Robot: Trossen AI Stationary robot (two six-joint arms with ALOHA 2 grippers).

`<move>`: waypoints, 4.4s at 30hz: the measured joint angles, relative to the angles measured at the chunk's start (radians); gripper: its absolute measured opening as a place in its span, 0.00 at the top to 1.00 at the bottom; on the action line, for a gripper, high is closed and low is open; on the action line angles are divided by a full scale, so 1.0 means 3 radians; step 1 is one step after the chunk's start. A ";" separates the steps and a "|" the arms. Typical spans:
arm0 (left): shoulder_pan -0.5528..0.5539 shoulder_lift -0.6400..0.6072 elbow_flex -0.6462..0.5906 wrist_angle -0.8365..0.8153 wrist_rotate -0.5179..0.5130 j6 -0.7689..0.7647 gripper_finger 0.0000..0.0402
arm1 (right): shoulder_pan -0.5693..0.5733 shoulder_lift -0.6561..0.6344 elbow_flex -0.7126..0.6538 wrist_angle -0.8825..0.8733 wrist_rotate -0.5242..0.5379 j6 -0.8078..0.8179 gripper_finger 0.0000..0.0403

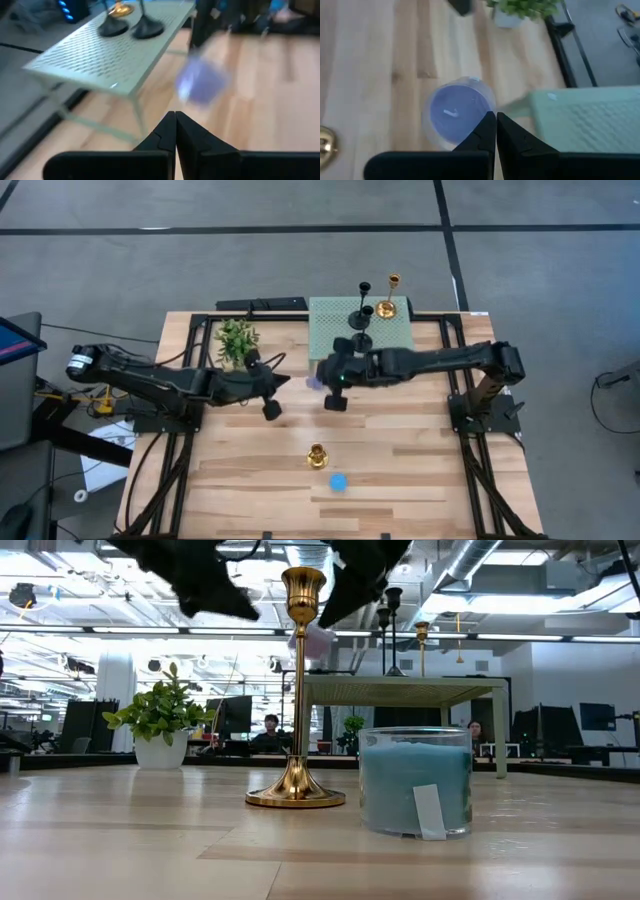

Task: Pick & Place candle stick holders
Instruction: Put the violet candle on the shelf

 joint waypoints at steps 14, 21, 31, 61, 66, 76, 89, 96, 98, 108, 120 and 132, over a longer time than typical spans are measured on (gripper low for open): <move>-0.0055 -0.0114 -0.0370 0.0019 -0.0185 0.0140 0.99 | -0.0604 0.0120 0.1509 -0.1131 -0.0522 -0.0182 1.00; -0.0055 -0.0114 -0.0370 0.0039 -0.0185 0.0140 0.98 | -0.0780 0.0740 0.2382 -0.1959 -0.0553 -0.0194 1.00; -0.0055 -0.0114 -0.0370 0.0045 -0.0151 0.0139 0.98 | -0.1118 0.1146 0.2783 -0.2374 -0.0768 -0.0319 1.00; -0.0055 -0.0111 -0.0384 0.0057 -0.0107 0.0112 0.99 | -0.1232 0.1174 0.2793 -0.2568 -0.1217 -0.0499 1.00; -0.0055 -0.0111 -0.0384 0.0056 -0.0107 0.0111 0.98 | -0.1236 0.1173 0.2792 -0.2570 -0.1297 -0.0521 1.00; -0.0055 -0.0110 -0.0384 0.0040 -0.0107 0.0109 0.98 | -0.1226 0.1180 0.2484 -0.2229 -0.1219 -0.0522 1.00; -0.0055 -0.0110 -0.0384 0.0041 -0.0106 0.0109 0.98 | -0.1283 0.1171 0.2489 -0.2288 -0.1197 -0.0516 1.00; -0.0055 -0.0110 -0.0384 0.0041 -0.0106 0.0109 0.99 | -0.1286 0.1171 0.2489 -0.2305 -0.1121 -0.0507 1.00; -0.0055 -0.0110 -0.0384 0.0041 -0.0106 0.0109 0.98 | -0.1288 0.1171 0.2489 -0.2334 -0.1116 -0.0506 1.00; -0.0055 -0.0110 -0.0384 0.0042 -0.0106 0.0109 0.99 | -0.1287 0.1171 0.2489 -0.2376 -0.1119 -0.0507 1.00; -0.0055 -0.0110 -0.0385 0.0042 -0.0106 0.0109 0.99 | -0.1285 0.1171 0.2489 -0.2361 -0.1136 -0.0507 1.00; -0.0055 -0.0110 -0.0385 0.0042 -0.0106 0.0108 0.99 | -0.1288 0.1161 0.2133 -0.2242 -0.1070 -0.0511 1.00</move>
